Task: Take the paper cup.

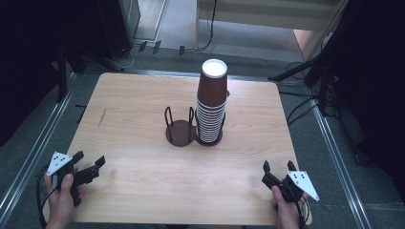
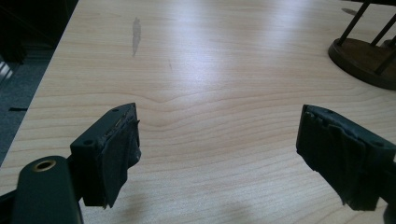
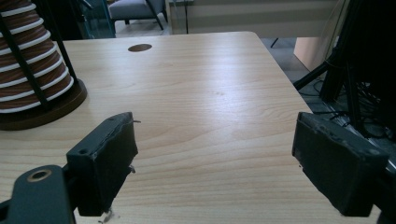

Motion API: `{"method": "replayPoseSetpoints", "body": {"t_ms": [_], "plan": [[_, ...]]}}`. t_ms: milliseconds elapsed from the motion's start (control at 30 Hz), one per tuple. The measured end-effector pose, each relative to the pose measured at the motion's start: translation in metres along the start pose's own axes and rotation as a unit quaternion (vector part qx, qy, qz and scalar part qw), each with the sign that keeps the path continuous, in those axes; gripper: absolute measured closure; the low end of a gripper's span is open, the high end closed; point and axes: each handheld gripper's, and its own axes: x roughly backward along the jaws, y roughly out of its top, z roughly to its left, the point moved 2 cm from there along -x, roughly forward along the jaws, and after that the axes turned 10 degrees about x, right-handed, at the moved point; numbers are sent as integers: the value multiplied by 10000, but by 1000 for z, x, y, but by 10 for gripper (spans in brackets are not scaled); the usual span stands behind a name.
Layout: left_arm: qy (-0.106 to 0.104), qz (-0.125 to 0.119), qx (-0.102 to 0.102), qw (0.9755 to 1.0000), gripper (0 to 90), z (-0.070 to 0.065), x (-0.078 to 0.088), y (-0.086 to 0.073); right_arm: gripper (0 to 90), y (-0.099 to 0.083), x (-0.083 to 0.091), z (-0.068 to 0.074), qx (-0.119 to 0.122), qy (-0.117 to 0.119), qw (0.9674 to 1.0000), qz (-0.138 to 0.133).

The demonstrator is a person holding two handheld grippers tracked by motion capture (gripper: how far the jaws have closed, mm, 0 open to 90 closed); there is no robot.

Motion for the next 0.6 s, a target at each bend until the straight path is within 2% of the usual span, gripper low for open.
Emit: {"method": "replayPoseSetpoints", "body": {"t_ms": [67,133,200,267,300,333,500,600], "plan": [[-10,3,5,10000,142,0,0,0,139,1,0,0,28,-25,10000,18],[-16,4,18,10000,142,0,2,-1,139,9,-1,6,-76,125,9999,-45],[-25,-19,18,10000,142,1,3,-1,139,14,-1,9,-15,159,9998,-108],[-36,-36,20,10000,142,1,4,-2,138,31,1,21,86,279,9990,-334],[-36,-36,20,10000,142,1,4,-2,138,31,1,21,86,279,9990,-334],[-38,-43,20,10000,142,1,4,-2,137,42,2,27,117,340,9984,-433],[-61,-23,13,10000,142,1,4,-2,131,61,3,37,165,442,9980,-422],[-55,1,4,10000,142,0,3,-2,83,67,2,40,236,483,9978,-397]]}}
